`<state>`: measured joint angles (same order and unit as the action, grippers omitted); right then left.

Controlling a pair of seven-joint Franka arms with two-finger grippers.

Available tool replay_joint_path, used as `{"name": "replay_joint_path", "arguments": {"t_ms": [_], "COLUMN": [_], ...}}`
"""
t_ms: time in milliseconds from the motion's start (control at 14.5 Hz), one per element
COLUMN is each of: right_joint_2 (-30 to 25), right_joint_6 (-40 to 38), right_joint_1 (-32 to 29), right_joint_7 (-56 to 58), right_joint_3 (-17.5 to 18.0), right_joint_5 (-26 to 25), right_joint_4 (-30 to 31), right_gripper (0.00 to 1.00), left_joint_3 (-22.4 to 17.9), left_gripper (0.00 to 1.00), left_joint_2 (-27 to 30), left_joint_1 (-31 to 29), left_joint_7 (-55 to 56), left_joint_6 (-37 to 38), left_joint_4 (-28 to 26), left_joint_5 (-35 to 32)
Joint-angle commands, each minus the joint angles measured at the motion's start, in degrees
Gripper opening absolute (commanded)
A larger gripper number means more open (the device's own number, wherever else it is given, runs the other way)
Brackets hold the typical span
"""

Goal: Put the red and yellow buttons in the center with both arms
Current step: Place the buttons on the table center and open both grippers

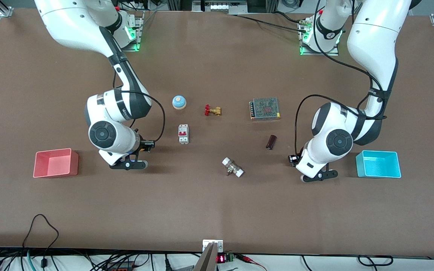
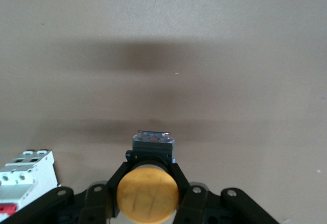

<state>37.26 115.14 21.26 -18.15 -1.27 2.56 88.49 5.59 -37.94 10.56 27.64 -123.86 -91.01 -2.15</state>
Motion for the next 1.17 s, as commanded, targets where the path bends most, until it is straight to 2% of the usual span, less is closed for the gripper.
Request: {"name": "replay_joint_path", "arguments": {"t_ms": [0, 414, 621, 690, 759, 828, 897, 1103], "right_joint_2": [1.06, 2.47, 2.73, 2.82, 3.08, 3.08, 3.08, 2.03], "right_joint_6": [1.22, 2.01, 2.10, 2.10, 2.19, 2.19, 2.19, 1.67], "right_joint_1": [0.62, 1.50, 1.50, 1.50, 1.50, 1.50, 1.50, 1.33], "right_joint_7": [-0.40, -0.66, -0.66, -0.66, -0.66, -0.75, -0.84, -0.93], "right_joint_3": [-0.49, -0.49, -0.49, -0.49, -0.49, -0.49, -0.57, -0.84], "right_joint_5": [0.08, 0.08, 0.08, 0.08, 0.08, 0.17, 0.25, 0.69], "right_joint_4": [0.02, 0.37, 0.72, 0.72, 0.72, 0.72, 0.64, -0.07], "right_gripper": [0.31, 0.33, 0.34, 0.41, 0.51, 0.68, 0.97, 1.00], "left_joint_3": [-0.23, -1.90, -1.90, -1.73, -1.99, -2.08, -2.08, -2.08], "left_gripper": [1.00, 1.00, 1.00, 1.00, 1.00, 1.00, 1.00, 1.00], "left_joint_2": [1.20, 10.15, 14.99, 16.40, 17.89, 19.12, 20.27, 23.61], "left_joint_1": [-0.18, -1.32, -4.30, -5.45, -5.89, -6.59, -7.64, -9.23], "left_joint_7": [-0.22, -0.57, -8.01, -11.09, -12.95, -13.83, -15.15, -19.37], "left_joint_6": [0.90, 5.55, 12.04, 12.76, 13.73, 15.39, 15.75, 17.50], "left_joint_4": [0.66, 1.19, 1.54, 1.54, 1.54, 1.54, 1.54, 1.45], "left_joint_5": [0.48, -0.39, -0.22, 0.13, 0.13, 0.13, -0.04, -0.13]}}
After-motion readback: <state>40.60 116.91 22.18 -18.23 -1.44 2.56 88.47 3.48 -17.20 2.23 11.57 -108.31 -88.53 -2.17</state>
